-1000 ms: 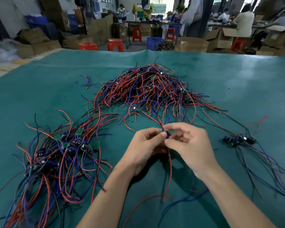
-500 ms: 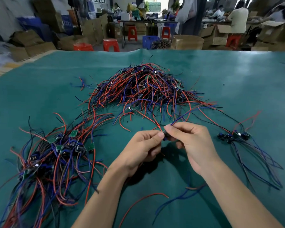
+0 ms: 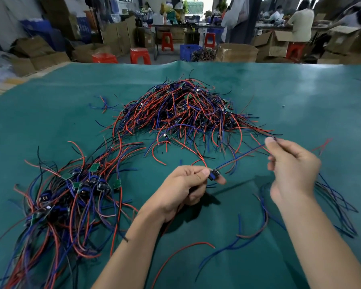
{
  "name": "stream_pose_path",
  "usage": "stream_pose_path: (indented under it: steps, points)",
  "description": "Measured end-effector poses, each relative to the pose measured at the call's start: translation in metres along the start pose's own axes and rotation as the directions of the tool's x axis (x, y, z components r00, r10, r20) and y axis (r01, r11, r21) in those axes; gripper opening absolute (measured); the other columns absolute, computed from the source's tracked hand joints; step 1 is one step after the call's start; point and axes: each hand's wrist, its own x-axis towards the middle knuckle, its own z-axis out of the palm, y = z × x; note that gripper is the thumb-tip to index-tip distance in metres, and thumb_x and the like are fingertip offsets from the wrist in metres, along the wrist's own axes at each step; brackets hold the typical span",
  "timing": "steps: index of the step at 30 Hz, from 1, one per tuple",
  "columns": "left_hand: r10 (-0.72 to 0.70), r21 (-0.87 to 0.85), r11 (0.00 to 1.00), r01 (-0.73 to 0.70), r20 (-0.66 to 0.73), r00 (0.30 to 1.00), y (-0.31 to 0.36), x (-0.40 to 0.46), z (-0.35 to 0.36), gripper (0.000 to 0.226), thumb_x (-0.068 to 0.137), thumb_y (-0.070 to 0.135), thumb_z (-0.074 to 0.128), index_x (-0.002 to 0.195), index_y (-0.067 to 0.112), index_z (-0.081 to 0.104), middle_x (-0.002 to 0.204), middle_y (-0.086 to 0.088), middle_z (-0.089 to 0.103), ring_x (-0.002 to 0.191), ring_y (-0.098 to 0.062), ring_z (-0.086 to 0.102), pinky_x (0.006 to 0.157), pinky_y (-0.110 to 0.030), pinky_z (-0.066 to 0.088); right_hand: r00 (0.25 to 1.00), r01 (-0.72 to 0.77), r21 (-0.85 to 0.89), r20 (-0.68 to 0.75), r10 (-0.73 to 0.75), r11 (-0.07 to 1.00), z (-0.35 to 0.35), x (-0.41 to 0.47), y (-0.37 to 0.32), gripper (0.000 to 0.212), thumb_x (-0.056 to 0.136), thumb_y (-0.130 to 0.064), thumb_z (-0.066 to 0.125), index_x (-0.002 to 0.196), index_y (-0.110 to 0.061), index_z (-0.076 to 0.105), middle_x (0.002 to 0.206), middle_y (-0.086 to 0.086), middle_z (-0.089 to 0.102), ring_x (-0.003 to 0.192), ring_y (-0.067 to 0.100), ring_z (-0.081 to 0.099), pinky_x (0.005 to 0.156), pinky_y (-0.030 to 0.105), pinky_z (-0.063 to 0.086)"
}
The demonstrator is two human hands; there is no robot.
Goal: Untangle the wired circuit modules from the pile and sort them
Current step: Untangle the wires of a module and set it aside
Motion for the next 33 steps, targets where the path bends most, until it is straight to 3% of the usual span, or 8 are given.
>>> stream_pose_path:
  steps: [5, 9, 12, 15, 18, 23, 27, 33]
  points:
    - [0.046, -0.077, 0.996, -0.055, -0.111, 0.993, 0.000, 0.002, -0.002, 0.035, 0.107, 0.018, 0.037, 0.106, 0.000, 0.067, 0.049, -0.006, 0.049, 0.034, -0.006, 0.019, 0.040, -0.021, 0.013, 0.980, -0.051, 0.015, -0.191, 0.053, 0.999, -0.012, 0.013, -0.004, 0.021, 0.094, -0.015, 0.069, 0.075, -0.020, 0.063, 0.066, -0.003, 0.056, 0.041, 0.006, 0.041, 0.041, 0.023, 0.031]
    - [0.073, -0.045, 0.996, -0.078, -0.095, 0.993, -0.001, 0.002, 0.001, 0.034, 0.107, 0.019, 0.035, 0.110, 0.001, 0.063, 0.063, -0.011, 0.064, 0.035, -0.007, 0.025, 0.040, -0.021, 0.015, 0.957, -0.013, -0.226, 0.280, 0.078, 0.974, 0.008, -0.016, 0.006, 0.018, 0.089, -0.022, 0.075, 0.072, -0.015, 0.074, 0.066, -0.001, 0.068, 0.049, 0.005, 0.050, 0.042, 0.023, 0.032]
    - [0.090, 0.001, 0.996, -0.090, -0.074, 0.993, 0.000, 0.001, 0.002, 0.031, 0.107, 0.022, 0.037, 0.111, 0.007, 0.063, 0.067, -0.010, 0.068, 0.037, -0.008, 0.028, 0.040, -0.020, 0.018, 0.744, 0.075, -0.257, 0.658, 0.118, 0.964, 0.019, -0.044, 0.015, 0.024, 0.083, -0.042, 0.076, 0.084, -0.018, 0.080, 0.067, -0.003, 0.069, 0.057, 0.004, 0.053, 0.044, 0.012, 0.033]
    - [0.083, 0.056, 0.995, -0.080, -0.058, 0.995, 0.001, 0.000, 0.004, 0.028, 0.105, 0.026, 0.041, 0.103, 0.015, 0.067, 0.072, -0.011, 0.072, 0.036, -0.009, 0.033, 0.038, -0.018, 0.021, 0.674, 0.150, -0.179, 0.738, 0.032, 0.972, 0.020, -0.049, 0.017, 0.014, 0.087, -0.032, 0.078, 0.086, -0.018, 0.079, 0.062, -0.004, 0.063, 0.055, 0.005, 0.047, 0.049, 0.011, 0.033]
    - [0.057, 0.092, 0.994, -0.051, -0.056, 0.997, 0.001, 0.000, 0.005, 0.030, 0.106, 0.026, 0.042, 0.091, 0.011, 0.064, 0.072, -0.010, 0.073, 0.034, -0.009, 0.040, 0.037, -0.017, 0.024, 0.744, 0.153, -0.101, 0.667, -0.047, 0.983, 0.018, -0.042, 0.015, 0.007, 0.085, -0.022, 0.079, 0.079, -0.020, 0.078, 0.065, -0.010, 0.067, 0.057, -0.001, 0.052, 0.049, 0.008, 0.036]
    - [0.042, 0.157, 0.987, -0.037, -0.029, 0.999, 0.003, -0.001, 0.005, 0.030, 0.106, 0.022, 0.044, 0.086, 0.011, 0.063, 0.061, -0.007, 0.068, 0.033, -0.008, 0.036, 0.036, -0.018, 0.021, 0.838, 0.243, -0.126, 0.526, -0.143, 0.962, 0.015, -0.031, 0.012, 0.013, 0.081, -0.037, 0.078, 0.080, -0.024, 0.078, 0.058, -0.014, 0.057, 0.052, 0.002, 0.039, 0.051, 0.015, 0.034]
    - [0.030, 0.229, 0.973, -0.033, 0.017, 0.999, 0.003, -0.001, 0.007, 0.032, 0.106, 0.022, 0.045, 0.081, 0.016, 0.064, 0.059, -0.004, 0.067, 0.034, -0.008, 0.033, 0.037, -0.017, 0.024, 0.943, 0.233, -0.117, 0.268, -0.195, 0.965, 0.005, -0.014, 0.004, 0.032, 0.079, -0.039, 0.078, 0.081, -0.009, 0.069, 0.068, 0.003, 0.051, 0.066, 0.019, 0.039, 0.058, 0.040, 0.029]
    - [-0.002, 0.217, 0.976, 0.011, -0.042, 0.999, 0.004, -0.002, 0.009, 0.022, 0.103, 0.009, 0.043, 0.094, 0.008, 0.063, 0.069, -0.006, 0.070, 0.044, -0.010, 0.048, 0.043, -0.017, 0.035, 0.950, 0.267, -0.053, -0.155, -0.272, 0.962, -0.010, -0.004, -0.045, 0.022, 0.087, -0.042, 0.071, 0.074, -0.026, 0.063, 0.068, -0.001, 0.053, 0.054, 0.011, 0.044, 0.059, 0.039, 0.036]
